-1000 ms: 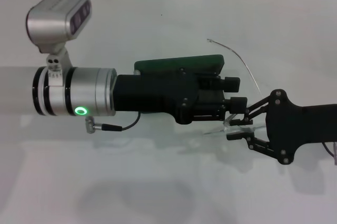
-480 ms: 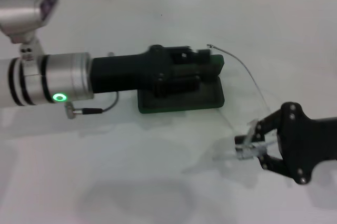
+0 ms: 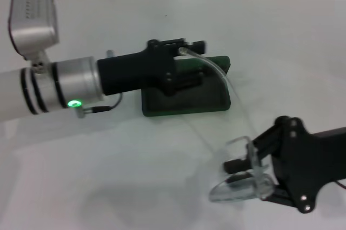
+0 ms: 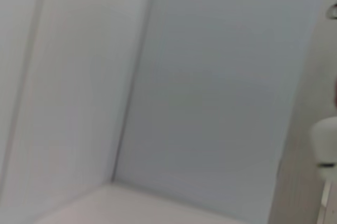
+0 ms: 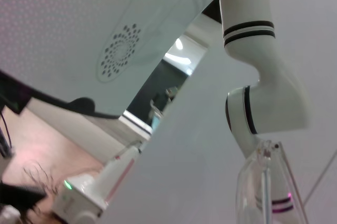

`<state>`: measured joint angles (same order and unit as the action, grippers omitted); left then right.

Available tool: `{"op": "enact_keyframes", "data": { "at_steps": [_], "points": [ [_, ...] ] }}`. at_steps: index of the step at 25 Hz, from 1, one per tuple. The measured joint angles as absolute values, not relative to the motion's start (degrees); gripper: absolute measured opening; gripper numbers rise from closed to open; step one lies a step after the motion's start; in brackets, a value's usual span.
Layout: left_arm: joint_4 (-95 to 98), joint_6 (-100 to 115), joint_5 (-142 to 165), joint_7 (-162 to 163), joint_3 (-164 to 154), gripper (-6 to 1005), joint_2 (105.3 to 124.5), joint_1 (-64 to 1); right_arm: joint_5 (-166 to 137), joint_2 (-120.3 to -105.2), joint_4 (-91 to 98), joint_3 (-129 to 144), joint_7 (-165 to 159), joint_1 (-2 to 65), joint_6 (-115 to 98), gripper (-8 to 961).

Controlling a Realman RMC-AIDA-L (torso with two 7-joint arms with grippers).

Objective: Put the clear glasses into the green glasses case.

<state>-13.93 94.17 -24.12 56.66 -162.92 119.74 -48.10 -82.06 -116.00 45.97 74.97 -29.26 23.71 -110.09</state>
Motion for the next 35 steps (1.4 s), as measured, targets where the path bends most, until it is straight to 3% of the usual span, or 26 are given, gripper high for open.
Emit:
{"op": "enact_keyframes", "data": {
  "at_steps": [9, 21, 35],
  "points": [
    [-4.5, 91.9, -30.0, 42.6, -162.6, 547, 119.82, -46.6, -79.3, -116.12, 27.7, 77.2, -30.1, 35.6, -108.6, 111],
    [0.9, 93.8, -38.3, 29.2, -162.2, 547, 119.8, -40.8, -77.8, -115.9, 26.6, 77.0, -42.0, 35.8, -103.6, 111],
    [1.2, 94.7, -38.9, 27.3, -162.2, 548, 119.87, -39.8, -78.4, -115.43, 27.1, 77.0, -51.1, 36.4, -98.6, 111]
  ]
}}
